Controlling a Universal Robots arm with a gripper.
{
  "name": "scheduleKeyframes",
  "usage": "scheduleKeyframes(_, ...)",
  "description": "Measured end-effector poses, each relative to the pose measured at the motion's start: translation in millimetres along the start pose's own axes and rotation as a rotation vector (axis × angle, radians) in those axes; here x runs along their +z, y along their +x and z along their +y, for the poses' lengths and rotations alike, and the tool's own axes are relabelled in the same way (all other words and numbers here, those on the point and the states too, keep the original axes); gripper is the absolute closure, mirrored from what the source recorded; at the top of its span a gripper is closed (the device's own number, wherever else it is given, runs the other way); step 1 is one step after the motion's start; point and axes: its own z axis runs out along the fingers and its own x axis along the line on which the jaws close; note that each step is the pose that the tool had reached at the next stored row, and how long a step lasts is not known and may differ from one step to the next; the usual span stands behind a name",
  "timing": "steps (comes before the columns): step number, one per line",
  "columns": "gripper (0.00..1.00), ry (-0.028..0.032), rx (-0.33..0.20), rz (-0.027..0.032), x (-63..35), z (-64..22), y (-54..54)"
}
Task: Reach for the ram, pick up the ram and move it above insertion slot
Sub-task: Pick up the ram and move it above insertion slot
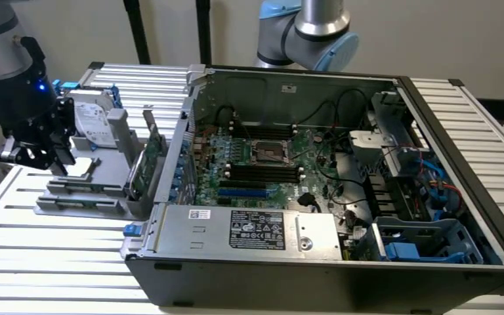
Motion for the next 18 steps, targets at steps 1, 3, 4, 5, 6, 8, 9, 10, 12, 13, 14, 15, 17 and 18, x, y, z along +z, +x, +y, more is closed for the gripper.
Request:
scheduleKeyframes(1, 0.69, 0.0, 0.0, 0.0, 1.8, 0.1, 0.0)
scheduleKeyframes(3, 0.69, 0.0, 0.0, 0.0, 5.4, 0.2, 0.0)
scheduleKeyframes(4, 0.69, 0.0, 0.0, 0.0, 7.3, 0.3, 0.1)
scheduleKeyframes(5, 0.69, 0.0, 0.0, 0.0, 9.0, 0.3, 0.1)
scheduleKeyframes(6, 0.69, -0.0001, -0.001, 0.0001, 10.8, 0.4, 0.1)
scheduleKeyframes(8, 0.69, 0.0, -0.001, -0.0001, 14.5, 0.5, 0.1)
scheduleKeyframes(9, 0.69, 0.0, -0.001, -0.0001, 16.4, 0.6, 0.1)
scheduleKeyframes(10, 0.69, 0.0, -0.001, 0.0, 18.1, 0.7, 0.2)
scheduleKeyframes(12, 0.69, -0.0001, -0.001, 0.0001, 21.7, 0.8, 0.2)
scheduleKeyframes(13, 0.69, 0.0, -0.001, 0.0001, 23.7, 0.9, 0.2)
scheduleKeyframes(14, 0.69, 0.0, -0.001, 0.0, 25.5, 1.0, 0.2)
scheduleKeyframes(15, 0.69, 0.0, -0.001, 0.0, 27.2, 1.1, 0.2)
scheduleKeyframes(17, 0.69, 0.0, -0.002, 0.0, 30.9, 1.2, 0.3)
scheduleKeyframes(18, 0.69, 0.0, -0.002, 0.0001, 32.7, 1.3, 0.3)
